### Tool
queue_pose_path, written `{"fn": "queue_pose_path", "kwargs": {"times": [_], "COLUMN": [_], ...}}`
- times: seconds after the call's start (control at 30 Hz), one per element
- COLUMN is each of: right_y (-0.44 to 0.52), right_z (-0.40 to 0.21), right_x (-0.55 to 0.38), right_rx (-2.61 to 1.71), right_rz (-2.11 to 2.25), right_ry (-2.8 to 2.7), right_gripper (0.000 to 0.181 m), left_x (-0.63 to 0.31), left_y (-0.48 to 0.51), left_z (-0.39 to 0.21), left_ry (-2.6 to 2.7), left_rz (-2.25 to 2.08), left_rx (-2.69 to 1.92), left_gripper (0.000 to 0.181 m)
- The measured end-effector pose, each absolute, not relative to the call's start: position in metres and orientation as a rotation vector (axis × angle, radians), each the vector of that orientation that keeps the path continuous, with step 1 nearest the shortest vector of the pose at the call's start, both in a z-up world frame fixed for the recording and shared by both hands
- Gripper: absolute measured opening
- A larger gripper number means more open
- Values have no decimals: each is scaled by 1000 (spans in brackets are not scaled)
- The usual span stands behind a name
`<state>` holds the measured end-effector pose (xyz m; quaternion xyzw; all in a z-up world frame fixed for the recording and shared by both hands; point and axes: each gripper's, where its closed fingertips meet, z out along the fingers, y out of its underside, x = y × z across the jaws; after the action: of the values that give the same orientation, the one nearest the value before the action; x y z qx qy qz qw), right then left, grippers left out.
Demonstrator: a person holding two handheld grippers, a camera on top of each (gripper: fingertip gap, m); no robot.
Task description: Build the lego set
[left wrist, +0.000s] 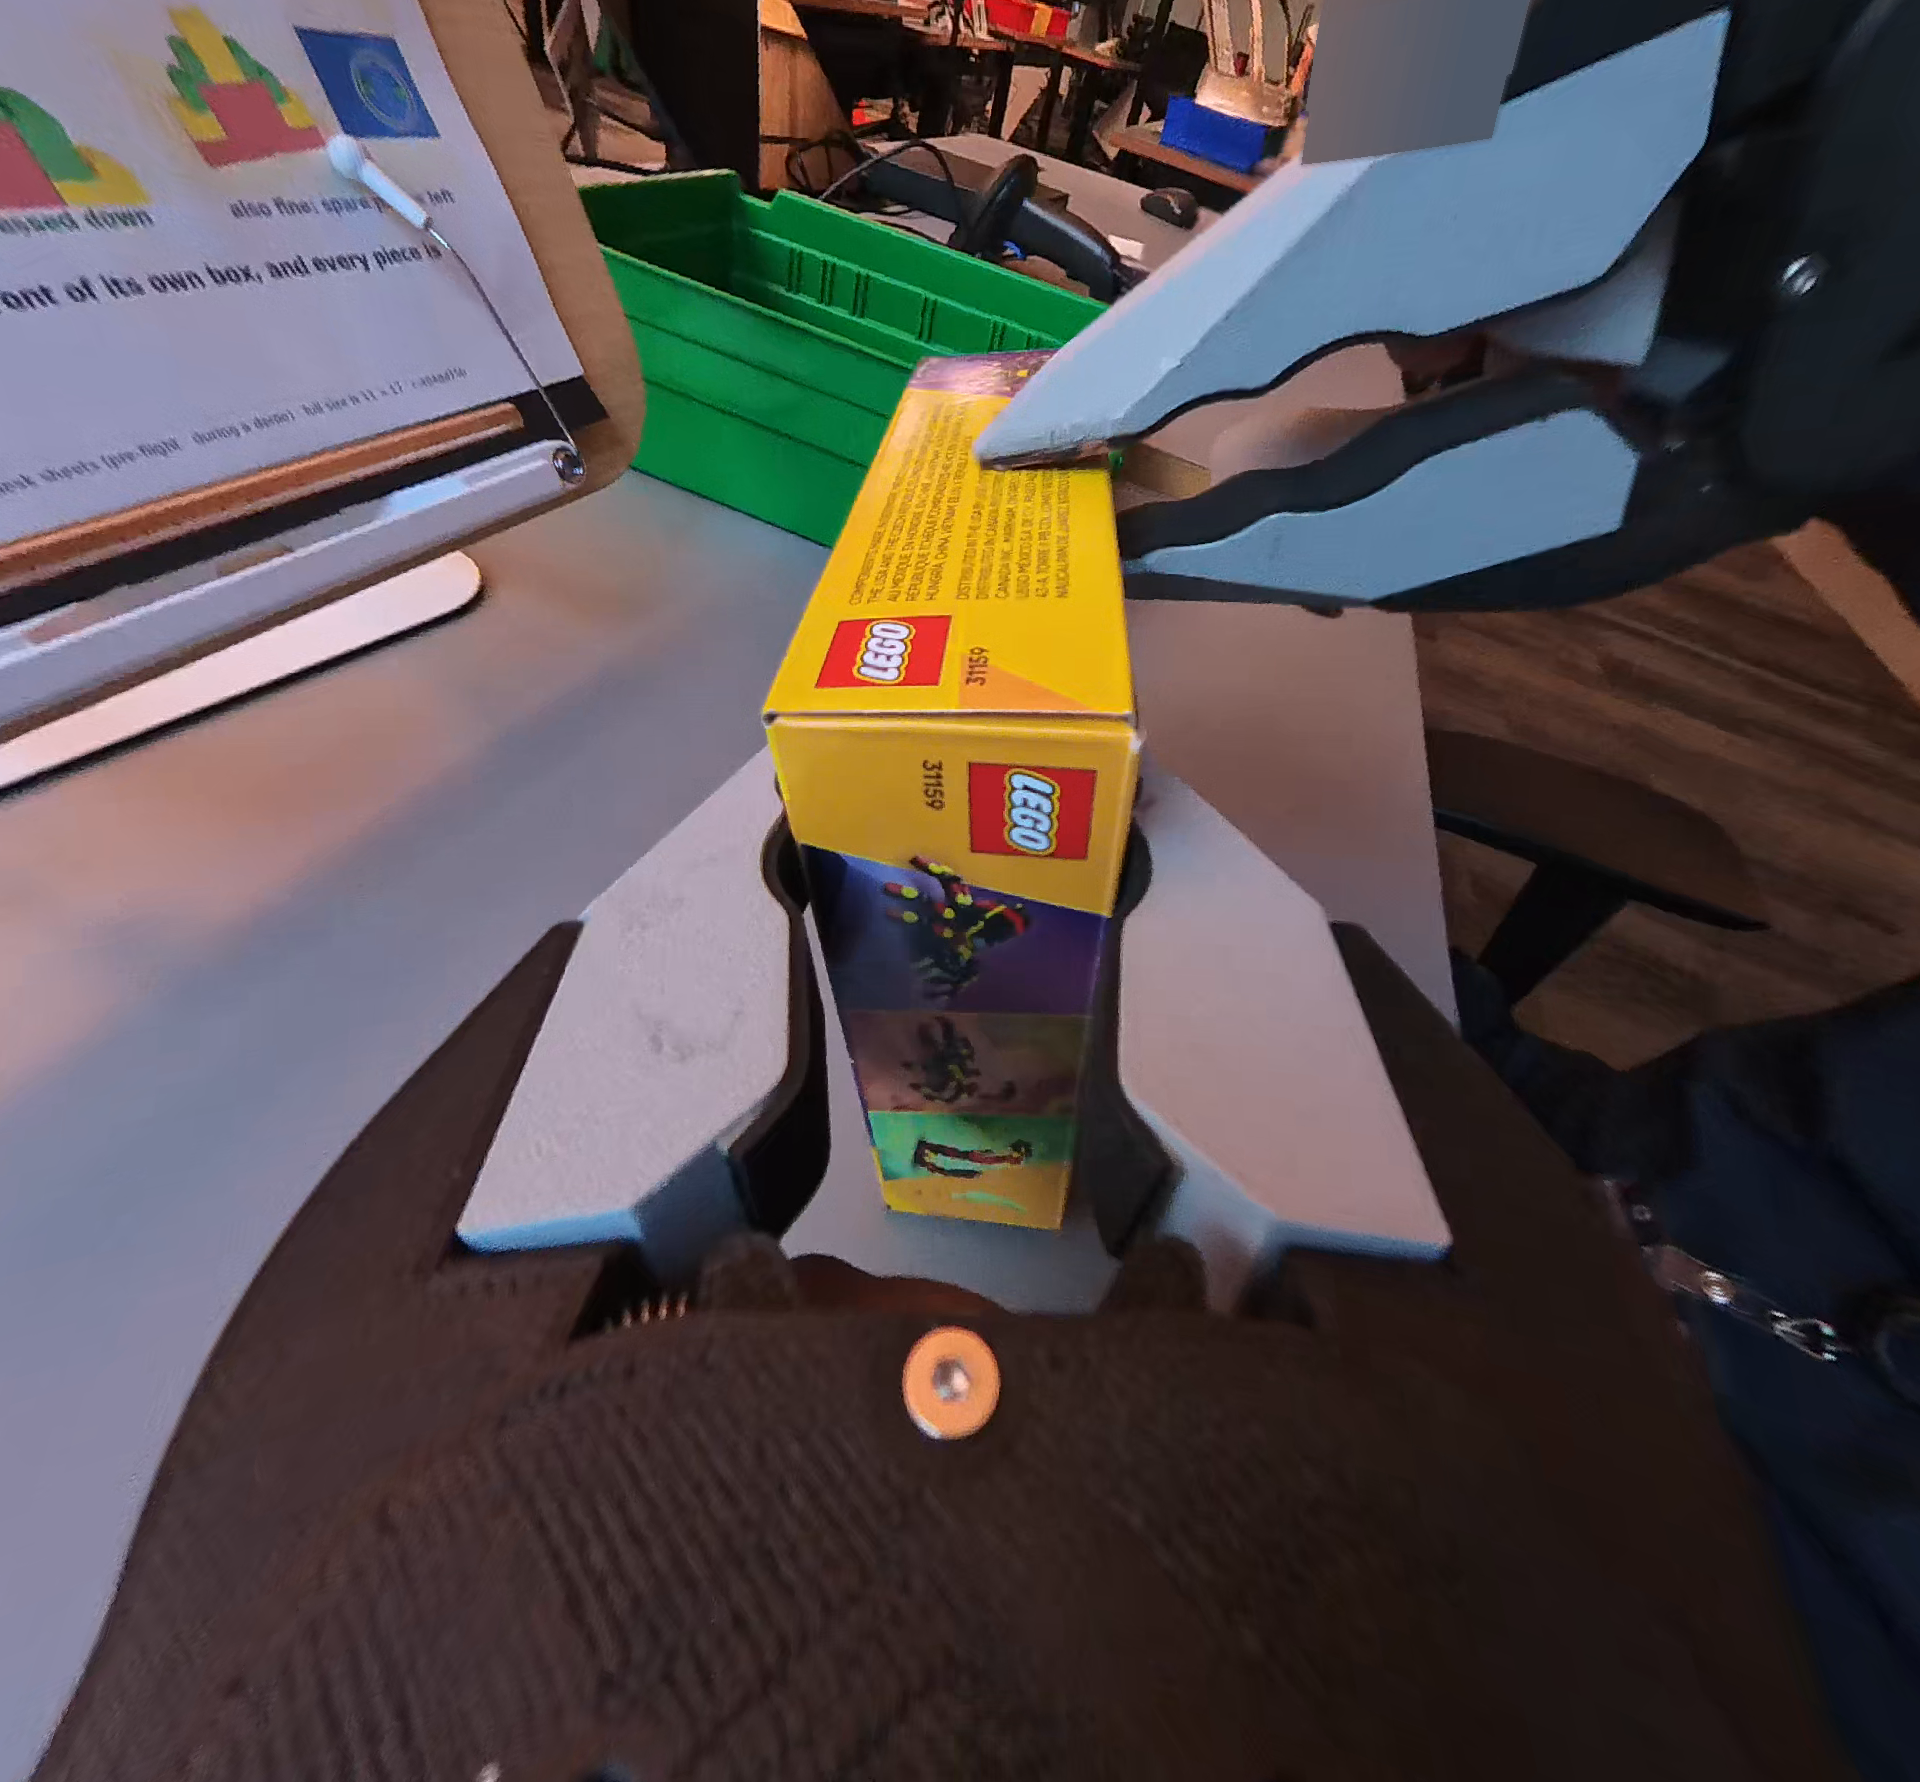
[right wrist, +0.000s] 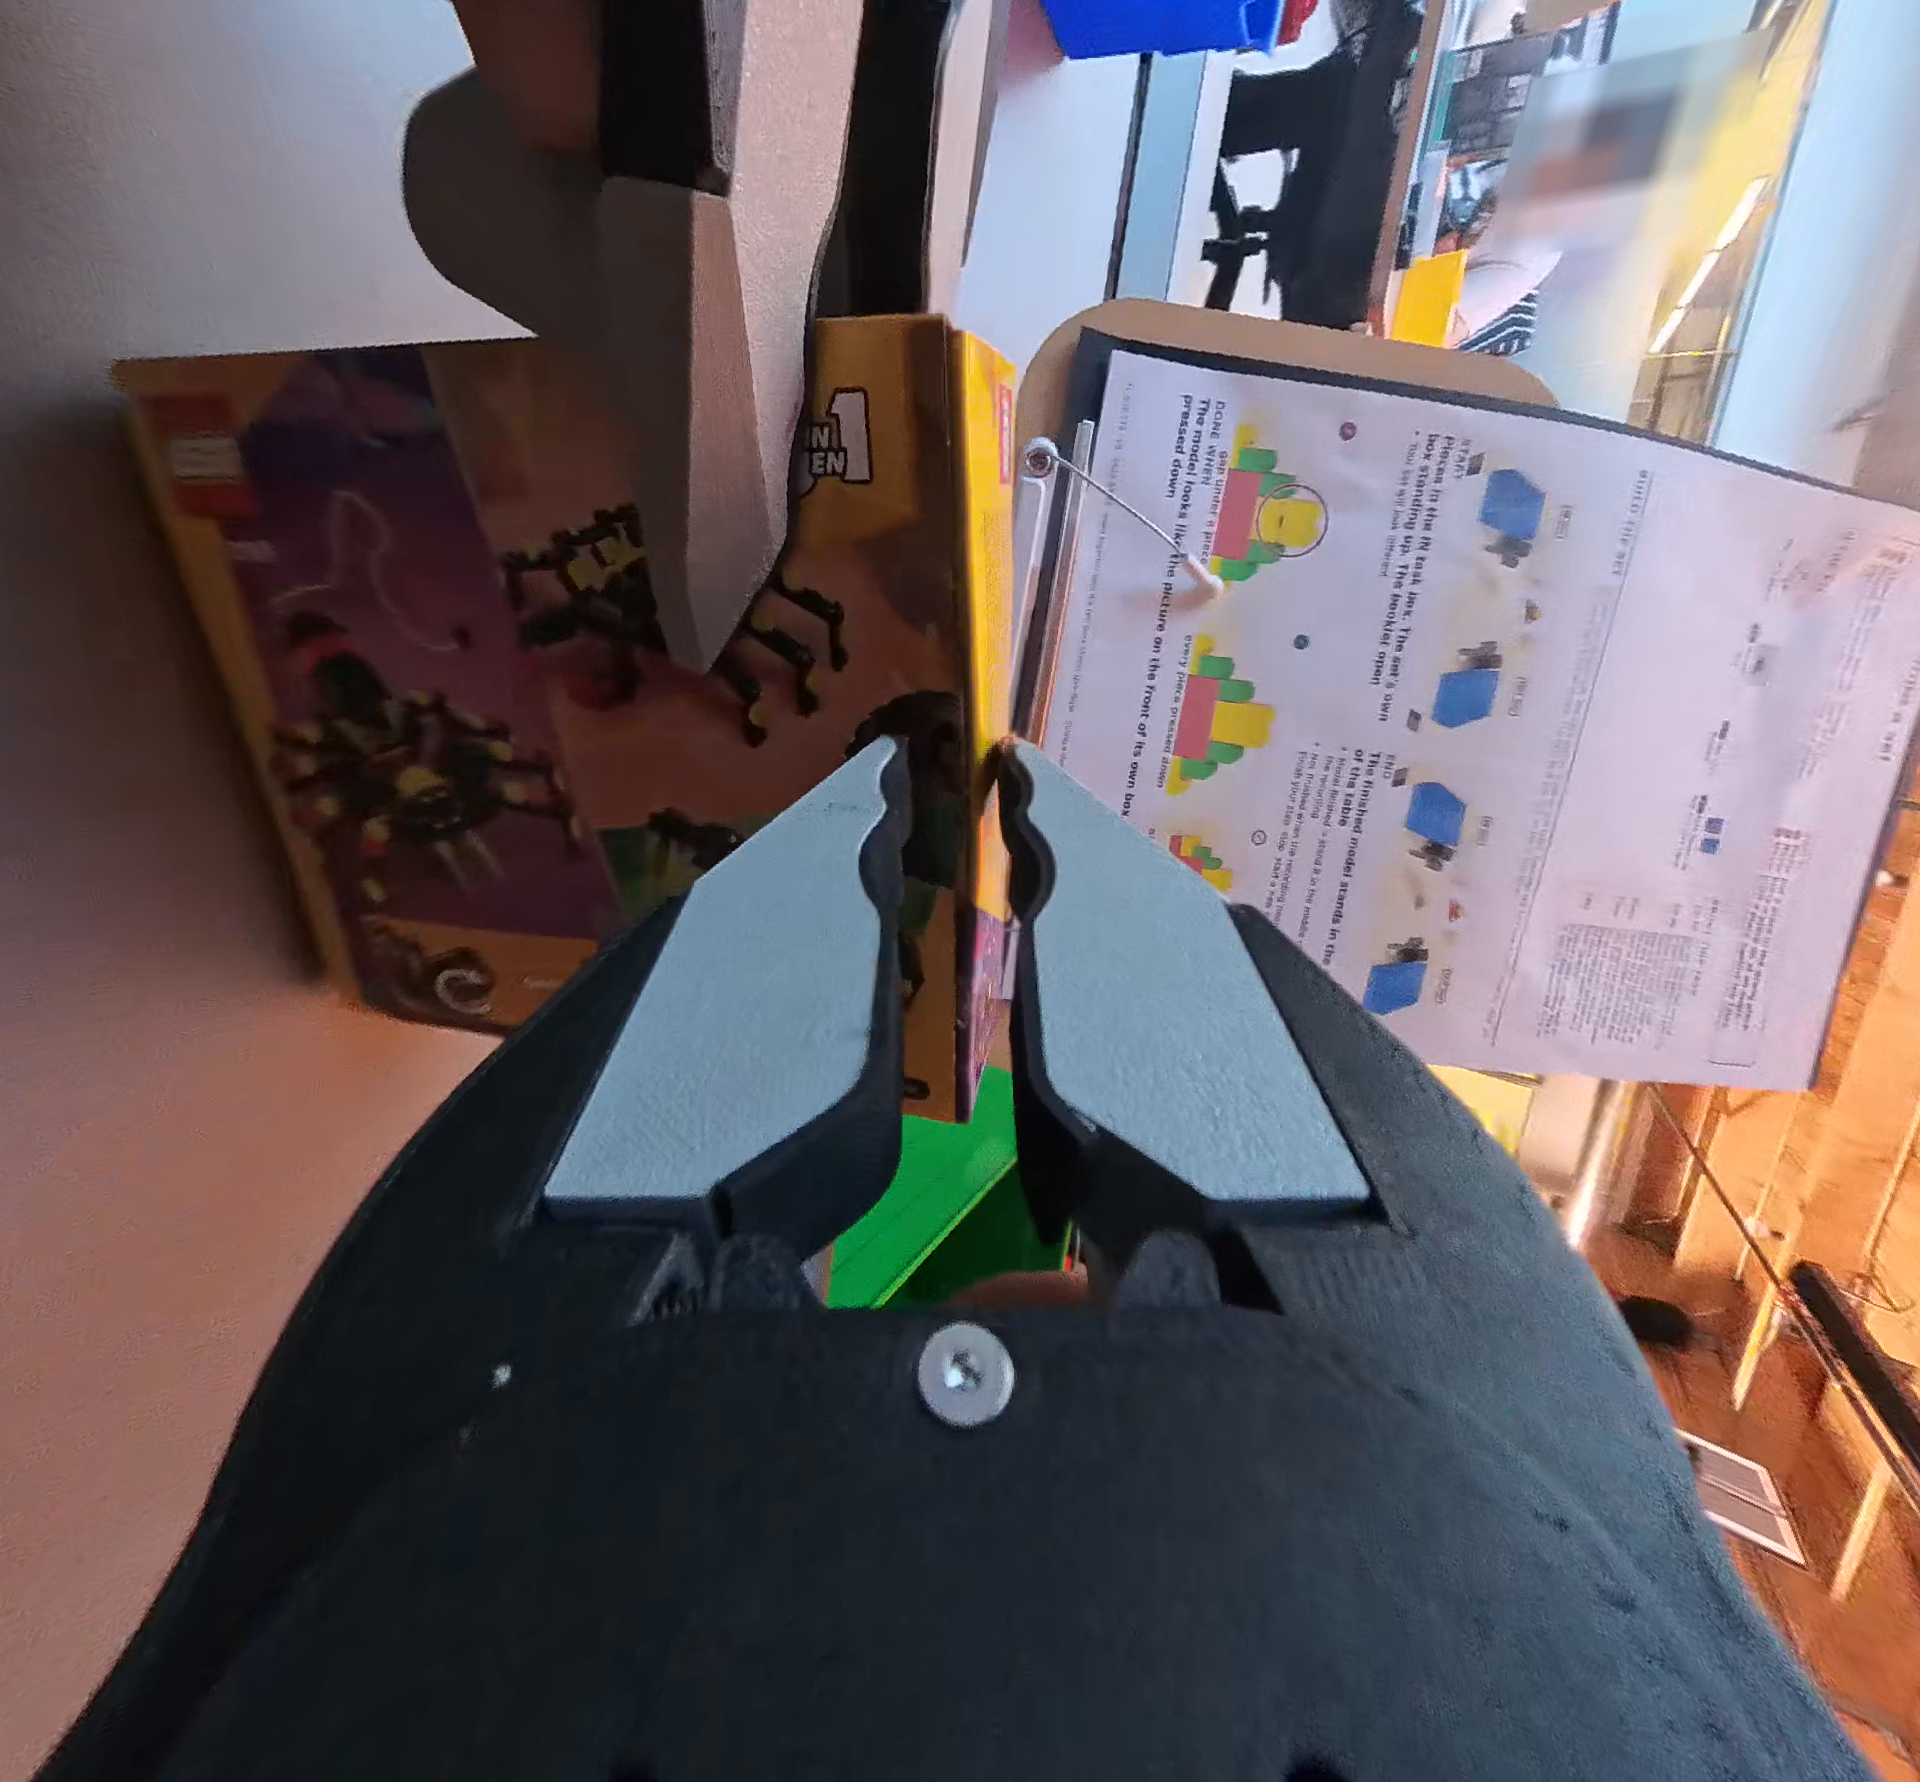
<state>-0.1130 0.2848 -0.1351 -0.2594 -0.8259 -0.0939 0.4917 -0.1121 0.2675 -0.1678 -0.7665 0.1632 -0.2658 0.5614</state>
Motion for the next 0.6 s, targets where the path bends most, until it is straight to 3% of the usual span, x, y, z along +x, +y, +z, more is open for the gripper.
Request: {"fn": "queue_pose_path", "kwargs": {"times": [0.2,0.37,0.6], "right_y": [288,286,282], "right_z": [-137,-139,-139], "right_x": [-121,-117,-113], "right_rx": [-548,-817,-797], "right_rz": [-275,134,77], "right_ry": [-1975,-2101,-2307], "right_gripper": [7,13,12], "left_x": [-105,-103,-103], "left_y": [265,265,263], "left_z": [-168,-168,-169], "left_ry": [389,418,463], "left_rz": [-684,-662,-619], "left_rx": [-1807,-1800,-1814], "left_gripper": [55,56,56]}}
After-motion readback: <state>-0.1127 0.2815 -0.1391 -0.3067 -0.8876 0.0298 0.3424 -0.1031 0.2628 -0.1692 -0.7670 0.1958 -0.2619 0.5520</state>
